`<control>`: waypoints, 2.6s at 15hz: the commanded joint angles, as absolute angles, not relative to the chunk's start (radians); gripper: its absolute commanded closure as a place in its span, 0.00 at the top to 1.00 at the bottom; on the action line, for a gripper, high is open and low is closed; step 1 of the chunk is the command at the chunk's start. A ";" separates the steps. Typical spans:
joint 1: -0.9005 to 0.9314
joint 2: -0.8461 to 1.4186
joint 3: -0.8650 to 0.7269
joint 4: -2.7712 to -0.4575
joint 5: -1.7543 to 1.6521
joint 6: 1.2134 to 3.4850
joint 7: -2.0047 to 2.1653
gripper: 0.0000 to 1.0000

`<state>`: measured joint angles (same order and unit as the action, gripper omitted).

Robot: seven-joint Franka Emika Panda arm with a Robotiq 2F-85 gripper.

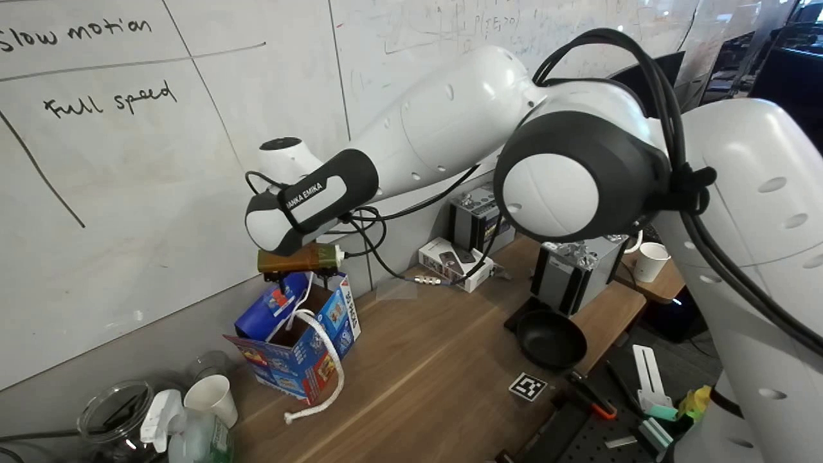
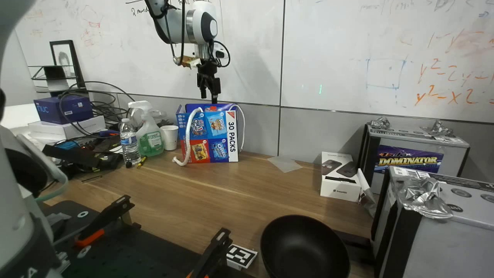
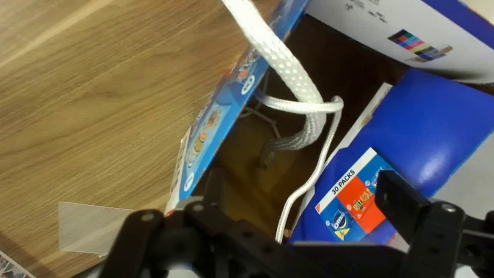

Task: Put the strings in the blue box

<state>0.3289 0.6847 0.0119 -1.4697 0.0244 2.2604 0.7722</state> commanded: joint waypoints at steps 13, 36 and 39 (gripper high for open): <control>0.227 0.233 0.139 -1.911 0.130 2.125 0.236 1.00; 0.174 0.530 0.276 -2.309 0.100 3.221 0.034 1.00; 0.147 0.590 0.278 -2.254 0.064 3.238 0.027 1.00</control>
<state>0.1731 0.5257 0.2707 -2.3212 0.1023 3.2013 0.0512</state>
